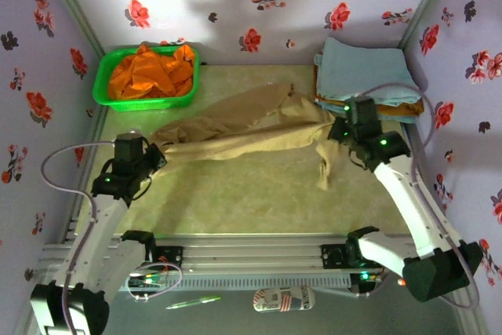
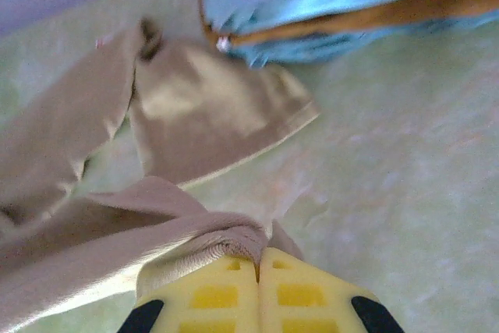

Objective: Fold and stack the trousers

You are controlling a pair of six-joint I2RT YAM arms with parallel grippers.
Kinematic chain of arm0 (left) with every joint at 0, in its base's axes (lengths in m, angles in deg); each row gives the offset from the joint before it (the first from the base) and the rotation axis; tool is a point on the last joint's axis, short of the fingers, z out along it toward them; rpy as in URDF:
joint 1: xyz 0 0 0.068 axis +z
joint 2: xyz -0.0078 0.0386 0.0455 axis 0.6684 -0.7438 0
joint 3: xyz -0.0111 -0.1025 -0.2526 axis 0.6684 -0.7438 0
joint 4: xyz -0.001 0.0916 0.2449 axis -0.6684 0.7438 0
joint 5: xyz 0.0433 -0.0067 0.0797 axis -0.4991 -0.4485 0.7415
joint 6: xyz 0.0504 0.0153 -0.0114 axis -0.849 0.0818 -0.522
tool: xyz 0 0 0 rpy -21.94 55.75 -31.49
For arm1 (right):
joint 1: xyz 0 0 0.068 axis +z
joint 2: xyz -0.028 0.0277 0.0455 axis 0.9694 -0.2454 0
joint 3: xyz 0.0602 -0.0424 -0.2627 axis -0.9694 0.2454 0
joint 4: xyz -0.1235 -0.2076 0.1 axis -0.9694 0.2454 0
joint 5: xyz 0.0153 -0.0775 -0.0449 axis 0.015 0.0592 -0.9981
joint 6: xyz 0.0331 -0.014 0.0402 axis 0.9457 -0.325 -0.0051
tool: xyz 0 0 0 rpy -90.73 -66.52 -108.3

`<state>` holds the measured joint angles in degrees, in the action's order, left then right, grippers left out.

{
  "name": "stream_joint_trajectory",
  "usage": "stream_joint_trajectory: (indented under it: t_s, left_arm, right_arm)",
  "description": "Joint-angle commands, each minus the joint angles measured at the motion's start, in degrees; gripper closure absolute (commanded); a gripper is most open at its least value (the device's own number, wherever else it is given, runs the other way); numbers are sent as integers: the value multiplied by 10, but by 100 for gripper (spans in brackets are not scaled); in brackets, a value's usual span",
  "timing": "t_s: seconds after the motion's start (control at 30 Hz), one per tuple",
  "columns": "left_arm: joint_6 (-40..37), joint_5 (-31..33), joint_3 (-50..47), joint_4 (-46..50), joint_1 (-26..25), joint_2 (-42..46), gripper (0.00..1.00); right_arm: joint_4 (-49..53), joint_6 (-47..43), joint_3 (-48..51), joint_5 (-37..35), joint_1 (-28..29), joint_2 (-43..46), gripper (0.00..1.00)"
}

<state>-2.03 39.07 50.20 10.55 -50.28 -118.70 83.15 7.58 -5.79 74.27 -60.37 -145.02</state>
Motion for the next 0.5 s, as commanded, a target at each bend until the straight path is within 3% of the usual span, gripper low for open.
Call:
stream_joint_trajectory:
  t_s: [0.0, 0.03, 0.1, 0.2, 0.33, 0.37, 0.4, 0.47]
  left_arm:
    - [-17, -21, 40, 62, 9, 28, 100]
    - [-16, -30, 42, 72, 9, 37, 100]
    - [-15, -58, 32, 90, 9, 61, 100]
    - [-14, -98, 4, 130, 8, 114, 100]
    - [0, -105, -5, 188, -4, 184, 100]
    - [4, -95, 5, 205, -4, 187, 98]
    - [11, -86, 13, 215, -4, 188, 77]
    - [15, -91, 23, 215, -4, 189, 65]
  right_arm:
    - [37, -37, -44, -51, -39, 26, 100]
    - [40, -39, -45, -53, -41, 32, 100]
    - [47, -35, -29, -42, -41, 49, 87]
    - [49, -19, 34, 1, -41, 97, 78]
    - [40, 20, 124, 77, -41, 173, 77]
    - [40, 27, 144, 89, -40, 190, 71]
    - [44, 34, 156, 90, -40, 202, 65]
    - [53, 39, 163, 87, -40, 215, 64]
